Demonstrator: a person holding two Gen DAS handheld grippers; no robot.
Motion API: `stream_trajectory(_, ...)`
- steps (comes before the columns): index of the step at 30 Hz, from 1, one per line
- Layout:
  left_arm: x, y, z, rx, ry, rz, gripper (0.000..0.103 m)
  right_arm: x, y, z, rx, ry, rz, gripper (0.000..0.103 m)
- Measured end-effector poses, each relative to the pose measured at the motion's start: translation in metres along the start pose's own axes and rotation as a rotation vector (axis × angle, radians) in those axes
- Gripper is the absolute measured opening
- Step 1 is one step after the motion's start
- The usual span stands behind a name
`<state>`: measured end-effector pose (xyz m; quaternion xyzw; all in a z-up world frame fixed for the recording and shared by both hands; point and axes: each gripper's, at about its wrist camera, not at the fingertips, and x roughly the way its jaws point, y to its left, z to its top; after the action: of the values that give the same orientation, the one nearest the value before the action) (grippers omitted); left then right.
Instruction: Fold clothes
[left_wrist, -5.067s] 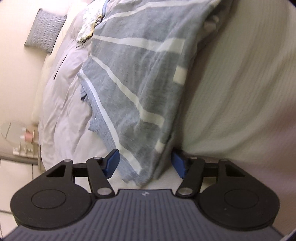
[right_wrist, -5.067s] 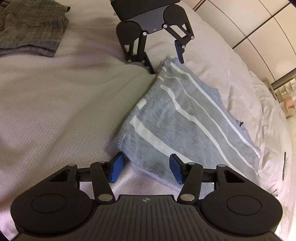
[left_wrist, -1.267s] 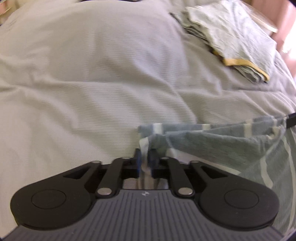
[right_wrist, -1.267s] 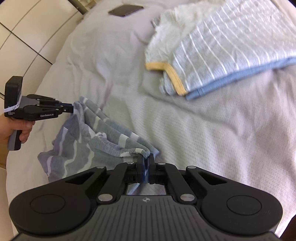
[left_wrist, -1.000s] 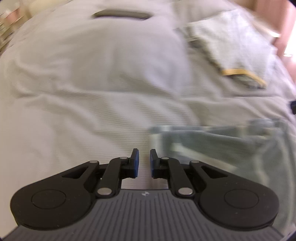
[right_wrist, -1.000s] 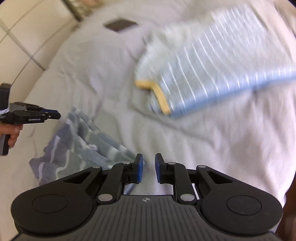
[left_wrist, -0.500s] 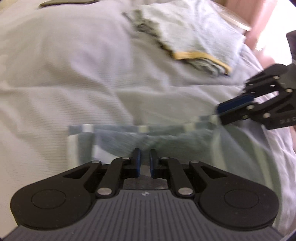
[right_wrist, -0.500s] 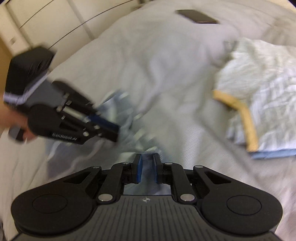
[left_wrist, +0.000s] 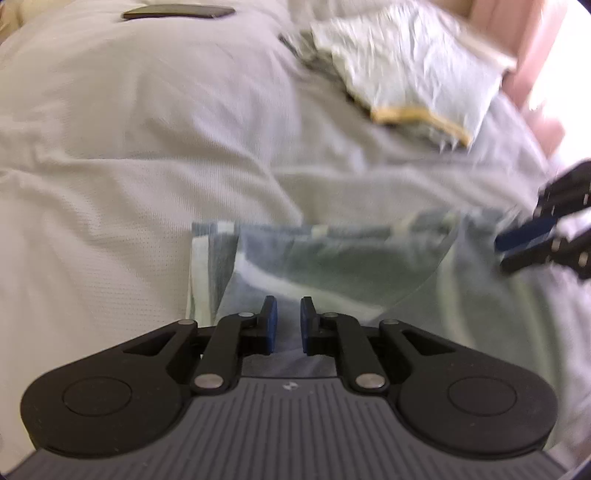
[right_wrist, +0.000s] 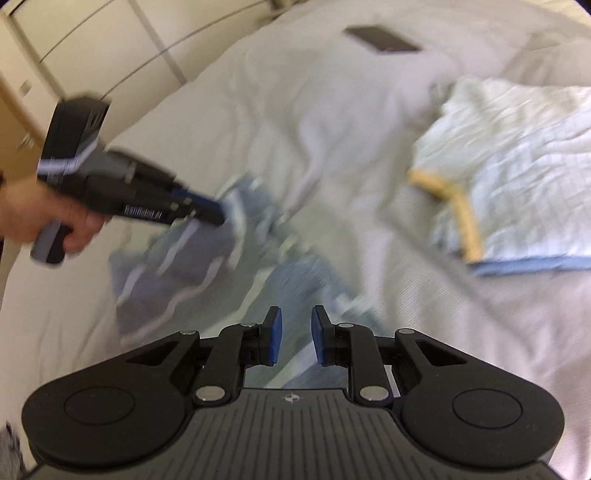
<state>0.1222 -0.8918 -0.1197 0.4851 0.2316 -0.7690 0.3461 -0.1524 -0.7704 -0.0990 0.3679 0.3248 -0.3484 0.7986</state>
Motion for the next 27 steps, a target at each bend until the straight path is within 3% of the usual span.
stream_trajectory(2,0.008,0.01,-0.001,-0.011,0.003,0.037,0.01,0.006,-0.005,-0.006,0.01,0.016,-0.025,0.021)
stream_trajectory(4,0.012,0.025,0.001,-0.053,-0.003,0.072,0.003,0.01,-0.015,-0.006,0.03,0.016,-0.067,0.02)
stream_trajectory(6,0.008,0.035,0.002,-0.087,-0.013,0.119,0.004,0.006,-0.024,-0.005,0.039,0.006,-0.095,0.02)
stream_trajectory(10,-0.025,0.041,-0.002,-0.135,-0.053,0.16,0.008,-0.013,-0.034,-0.01,0.043,0.001,-0.142,0.022)
stream_trajectory(14,-0.063,0.023,-0.021,-0.075,-0.062,0.174,0.009,-0.037,-0.029,-0.019,0.059,-0.008,-0.155,0.023)
stream_trajectory(17,-0.08,-0.001,-0.051,0.019,-0.044,0.177,0.012,-0.045,-0.004,-0.024,0.011,-0.009,-0.139,0.023)
stream_trajectory(21,-0.096,-0.035,-0.096,0.174,-0.011,0.183,0.028,-0.053,0.045,-0.043,-0.112,-0.012,-0.106,0.029)
stream_trajectory(27,-0.097,-0.094,-0.167,0.483,0.041,0.214,0.036,-0.04,0.132,-0.085,-0.371,0.018,-0.08,0.035)
